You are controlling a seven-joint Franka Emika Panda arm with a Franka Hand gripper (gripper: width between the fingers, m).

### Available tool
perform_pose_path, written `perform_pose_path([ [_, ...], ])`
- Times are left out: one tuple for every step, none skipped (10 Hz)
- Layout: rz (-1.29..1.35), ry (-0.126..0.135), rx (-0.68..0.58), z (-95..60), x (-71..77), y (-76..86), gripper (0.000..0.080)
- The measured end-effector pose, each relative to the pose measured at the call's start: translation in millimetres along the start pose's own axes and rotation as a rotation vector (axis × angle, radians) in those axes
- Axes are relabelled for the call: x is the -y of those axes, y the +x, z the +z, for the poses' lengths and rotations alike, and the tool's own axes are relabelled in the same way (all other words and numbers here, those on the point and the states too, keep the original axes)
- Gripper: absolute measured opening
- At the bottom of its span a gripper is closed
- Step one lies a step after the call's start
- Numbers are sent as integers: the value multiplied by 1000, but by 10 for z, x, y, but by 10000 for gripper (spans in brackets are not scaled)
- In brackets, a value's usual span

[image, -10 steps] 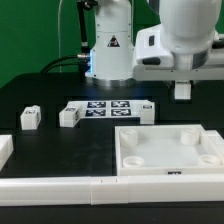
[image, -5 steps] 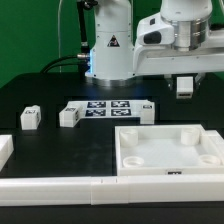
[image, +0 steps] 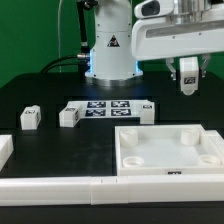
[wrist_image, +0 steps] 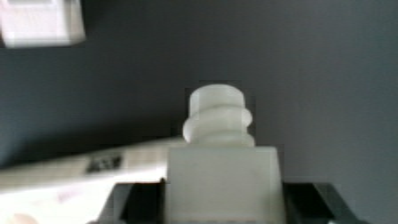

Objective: Assemble one leg

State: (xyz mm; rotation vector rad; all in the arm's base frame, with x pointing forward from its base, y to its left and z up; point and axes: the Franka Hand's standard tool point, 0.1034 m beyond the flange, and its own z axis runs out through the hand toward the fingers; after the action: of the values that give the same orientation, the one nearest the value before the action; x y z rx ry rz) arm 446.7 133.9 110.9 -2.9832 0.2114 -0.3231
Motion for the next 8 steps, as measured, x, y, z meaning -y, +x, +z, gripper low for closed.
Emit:
perform_pose_path([
  [-13,0,-8,21,-2,-79,292],
  [-14,-2,0,19,-5,-61,292],
  [-16,-1,0,21,-6,-60,292],
  [-26,-3,2,46,-24,-45,292],
  [-102,-4,-3,118,-83,101,292],
  [-123,0,-13,190,-95,347,292],
  [-151,7,-8,244,-47,583,292],
  [-166,18,-25,246,46,783,292],
])
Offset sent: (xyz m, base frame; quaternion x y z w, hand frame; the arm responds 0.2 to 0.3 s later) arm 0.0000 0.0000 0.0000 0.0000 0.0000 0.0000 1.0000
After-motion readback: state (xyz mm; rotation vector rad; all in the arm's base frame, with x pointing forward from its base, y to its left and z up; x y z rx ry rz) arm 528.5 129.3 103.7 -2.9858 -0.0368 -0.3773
